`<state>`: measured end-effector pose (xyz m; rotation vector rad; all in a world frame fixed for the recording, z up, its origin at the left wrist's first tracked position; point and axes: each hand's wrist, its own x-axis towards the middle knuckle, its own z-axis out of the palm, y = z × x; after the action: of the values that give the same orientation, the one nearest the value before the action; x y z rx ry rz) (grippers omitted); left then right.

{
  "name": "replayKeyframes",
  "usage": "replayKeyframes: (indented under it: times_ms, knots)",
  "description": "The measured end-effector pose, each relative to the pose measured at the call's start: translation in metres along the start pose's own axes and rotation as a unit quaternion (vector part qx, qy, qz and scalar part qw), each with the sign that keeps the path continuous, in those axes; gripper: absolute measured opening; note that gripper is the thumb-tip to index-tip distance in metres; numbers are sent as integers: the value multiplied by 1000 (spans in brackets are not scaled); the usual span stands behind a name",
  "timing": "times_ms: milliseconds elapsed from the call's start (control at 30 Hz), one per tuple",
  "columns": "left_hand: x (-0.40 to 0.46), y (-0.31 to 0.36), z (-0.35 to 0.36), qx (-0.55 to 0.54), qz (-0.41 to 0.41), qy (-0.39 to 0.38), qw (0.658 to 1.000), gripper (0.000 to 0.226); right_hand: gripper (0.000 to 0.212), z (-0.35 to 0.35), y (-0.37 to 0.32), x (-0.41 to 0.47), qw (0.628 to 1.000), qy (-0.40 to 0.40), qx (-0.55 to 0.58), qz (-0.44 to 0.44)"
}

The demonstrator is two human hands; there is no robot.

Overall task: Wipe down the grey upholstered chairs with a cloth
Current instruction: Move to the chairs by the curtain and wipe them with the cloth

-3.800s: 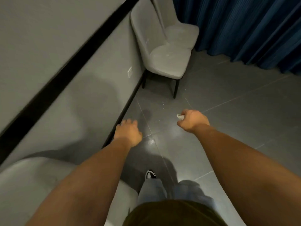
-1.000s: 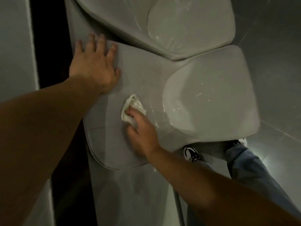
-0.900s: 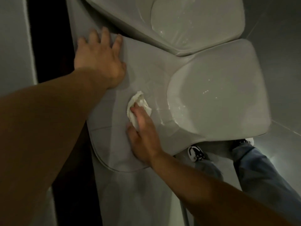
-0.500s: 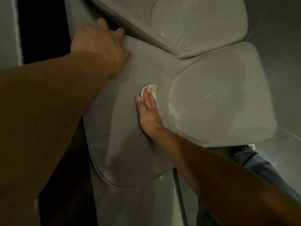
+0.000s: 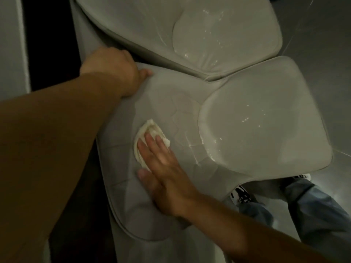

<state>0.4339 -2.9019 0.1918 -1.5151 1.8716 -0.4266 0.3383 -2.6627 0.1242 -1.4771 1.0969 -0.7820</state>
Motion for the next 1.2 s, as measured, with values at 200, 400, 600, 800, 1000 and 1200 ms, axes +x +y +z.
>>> replayKeyframes:
  times_ms: [200,400,600,800,1000,1200]
  knots:
    - [6,-2,-2,-52,24,-11,998,85,53,-14,8,90,997,51,35,43]
    - [19,-7,-6,-20,40,-72,996,88,54,2,-15,0,992,34,-17,-121]
    - [21,-9,-5,-22,48,-88,995,87,52,1,-20,-23,992,3,-40,-122]
    - [13,-6,1,-80,76,-38,993,70,50,-12,-32,64,994,52,-68,-64]
    - [13,-15,-7,-150,132,-86,976,60,52,1,-24,-1,988,3,-86,-127]
    - [-12,-4,-7,-36,193,-66,978,56,54,-7,10,-105,985,-88,-103,-103]
